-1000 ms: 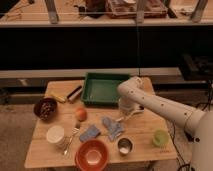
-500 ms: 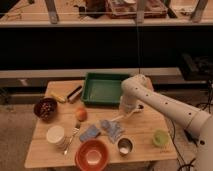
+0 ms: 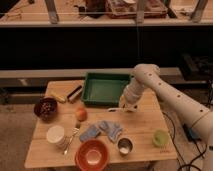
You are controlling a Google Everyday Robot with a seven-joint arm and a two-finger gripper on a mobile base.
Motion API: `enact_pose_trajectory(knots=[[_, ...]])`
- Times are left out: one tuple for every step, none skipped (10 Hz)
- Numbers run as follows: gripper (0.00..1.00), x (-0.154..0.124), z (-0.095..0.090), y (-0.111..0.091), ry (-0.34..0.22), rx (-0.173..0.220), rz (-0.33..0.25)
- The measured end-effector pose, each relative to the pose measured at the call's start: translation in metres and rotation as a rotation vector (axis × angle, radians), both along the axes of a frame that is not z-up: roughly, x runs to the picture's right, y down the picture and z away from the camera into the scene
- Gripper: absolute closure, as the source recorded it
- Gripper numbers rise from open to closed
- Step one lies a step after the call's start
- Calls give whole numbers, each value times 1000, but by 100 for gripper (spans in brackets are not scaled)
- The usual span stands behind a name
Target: Place brush in paper cup
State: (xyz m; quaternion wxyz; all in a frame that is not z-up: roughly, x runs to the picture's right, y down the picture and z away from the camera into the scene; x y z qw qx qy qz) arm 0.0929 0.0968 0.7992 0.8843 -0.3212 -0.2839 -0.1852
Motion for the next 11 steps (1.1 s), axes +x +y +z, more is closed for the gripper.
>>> enact_pose_trajectory(knots=[[100, -14, -5, -1, -48, -2, -16], [100, -15, -7, 0, -54, -4, -19], [100, -14, -7, 0, -53, -5, -19], [100, -12, -7, 1, -51, -7, -18], [100, -14, -7, 0, -53, -7, -20], [100, -15, -7, 1, -54, -7, -22], [100, -15, -7, 1, -54, -8, -20], [100, -15, -7, 1, -58, -9, -17], [100, -19, -9, 0, -76, -16, -24], [100, -32, -12, -1, -105, -25, -37], [100, -49, -17, -3, -132, -32, -52]])
